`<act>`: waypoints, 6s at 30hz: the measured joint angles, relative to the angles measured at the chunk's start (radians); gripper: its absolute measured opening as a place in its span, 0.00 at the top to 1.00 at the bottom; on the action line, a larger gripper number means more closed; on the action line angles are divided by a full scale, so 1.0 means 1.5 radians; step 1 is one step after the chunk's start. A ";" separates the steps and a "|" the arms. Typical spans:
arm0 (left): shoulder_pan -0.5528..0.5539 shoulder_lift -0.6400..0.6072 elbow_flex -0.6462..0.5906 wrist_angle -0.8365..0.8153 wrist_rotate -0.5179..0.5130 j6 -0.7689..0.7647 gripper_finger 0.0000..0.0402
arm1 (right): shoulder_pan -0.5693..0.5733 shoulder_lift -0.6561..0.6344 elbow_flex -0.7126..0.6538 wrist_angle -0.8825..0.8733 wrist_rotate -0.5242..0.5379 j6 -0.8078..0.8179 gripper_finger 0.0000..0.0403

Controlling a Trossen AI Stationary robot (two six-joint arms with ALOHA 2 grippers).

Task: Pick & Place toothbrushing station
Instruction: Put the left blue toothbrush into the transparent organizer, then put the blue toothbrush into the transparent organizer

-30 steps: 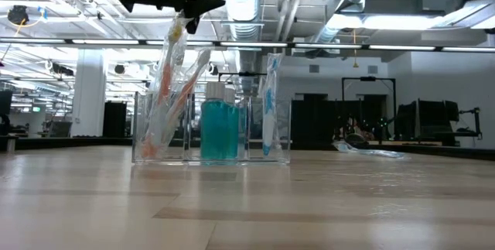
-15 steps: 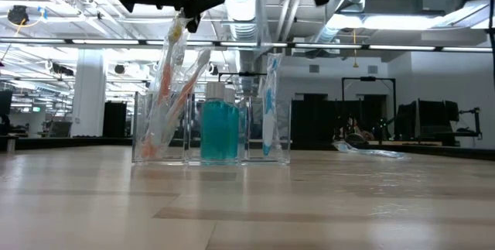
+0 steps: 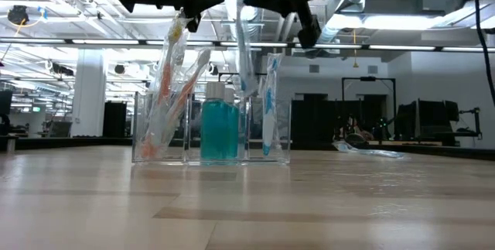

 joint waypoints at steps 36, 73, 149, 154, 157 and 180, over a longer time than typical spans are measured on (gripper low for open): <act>0.000 0.000 0.000 -0.005 -0.001 0.012 0.77 | 0.066 -0.039 -0.104 0.001 0.089 0.050 1.00; 0.000 0.000 0.000 -0.005 -0.001 0.014 0.77 | 0.087 -0.038 -0.104 -0.252 0.024 0.223 1.00; 0.007 0.109 0.000 -0.004 -0.035 -0.025 0.77 | -0.712 -0.078 0.106 -1.013 -0.697 -0.187 0.59; 0.007 0.109 0.000 -0.004 -0.025 -0.024 0.77 | -0.727 0.006 0.182 -1.081 -0.695 -0.220 0.59; 0.006 0.108 0.000 -0.003 -0.015 -0.024 0.77 | -0.740 0.034 0.194 -1.122 -0.693 -0.226 0.58; 0.006 0.108 0.000 0.013 -0.003 -0.007 0.77 | -0.785 0.049 0.188 -1.129 -0.663 -0.212 0.59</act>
